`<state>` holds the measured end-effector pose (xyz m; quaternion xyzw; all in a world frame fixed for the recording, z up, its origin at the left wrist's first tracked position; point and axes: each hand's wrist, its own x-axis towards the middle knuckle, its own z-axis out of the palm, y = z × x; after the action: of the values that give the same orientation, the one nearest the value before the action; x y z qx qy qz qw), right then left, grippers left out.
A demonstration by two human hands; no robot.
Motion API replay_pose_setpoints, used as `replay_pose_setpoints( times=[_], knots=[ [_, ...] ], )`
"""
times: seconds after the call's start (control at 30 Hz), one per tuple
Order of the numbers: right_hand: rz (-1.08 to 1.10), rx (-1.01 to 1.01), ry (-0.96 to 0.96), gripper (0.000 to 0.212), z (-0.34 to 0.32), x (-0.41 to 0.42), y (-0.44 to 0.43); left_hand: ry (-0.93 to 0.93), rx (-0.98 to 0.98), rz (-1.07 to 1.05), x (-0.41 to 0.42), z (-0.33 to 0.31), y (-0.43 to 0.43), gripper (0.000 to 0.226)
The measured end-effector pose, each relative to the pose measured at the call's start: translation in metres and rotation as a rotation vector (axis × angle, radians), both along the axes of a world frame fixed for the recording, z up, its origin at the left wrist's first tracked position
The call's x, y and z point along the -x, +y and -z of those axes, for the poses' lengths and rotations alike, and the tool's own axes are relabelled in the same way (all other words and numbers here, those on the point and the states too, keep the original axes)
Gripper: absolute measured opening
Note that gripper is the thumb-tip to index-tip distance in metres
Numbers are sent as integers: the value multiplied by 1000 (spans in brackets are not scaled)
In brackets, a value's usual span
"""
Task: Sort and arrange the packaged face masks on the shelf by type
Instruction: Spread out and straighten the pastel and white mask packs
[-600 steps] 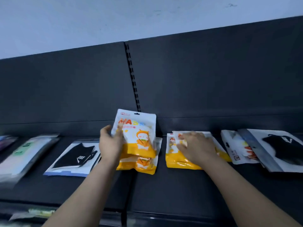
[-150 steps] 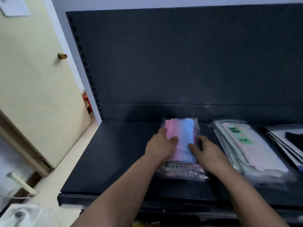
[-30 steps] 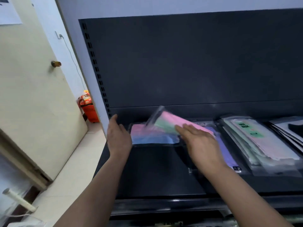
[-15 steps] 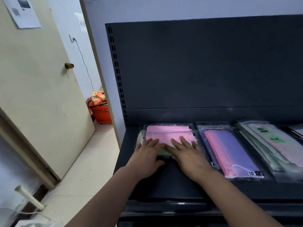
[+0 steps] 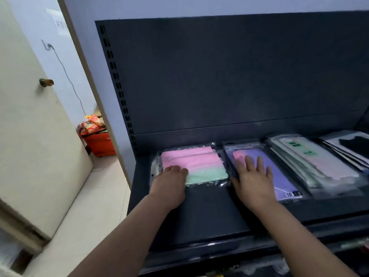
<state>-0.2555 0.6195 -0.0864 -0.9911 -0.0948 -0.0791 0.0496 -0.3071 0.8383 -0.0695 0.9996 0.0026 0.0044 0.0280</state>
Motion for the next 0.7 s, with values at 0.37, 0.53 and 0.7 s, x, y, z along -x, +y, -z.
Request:
replay_pose_setpoints(
  times=[0.37, 0.53, 0.7],
  knots=[
    [48, -225, 70, 35, -23, -13, -69, 20, -47, -66, -18, -15, -38, 43],
    [-42, -494, -223, 35, -54, -11, -95, -85, 149, 199, -30, -15, -94, 32],
    [-184, -570, -366, 40, -67, -15, -122, 28, 170, 203, -39, -5, -153, 37]
  ],
)
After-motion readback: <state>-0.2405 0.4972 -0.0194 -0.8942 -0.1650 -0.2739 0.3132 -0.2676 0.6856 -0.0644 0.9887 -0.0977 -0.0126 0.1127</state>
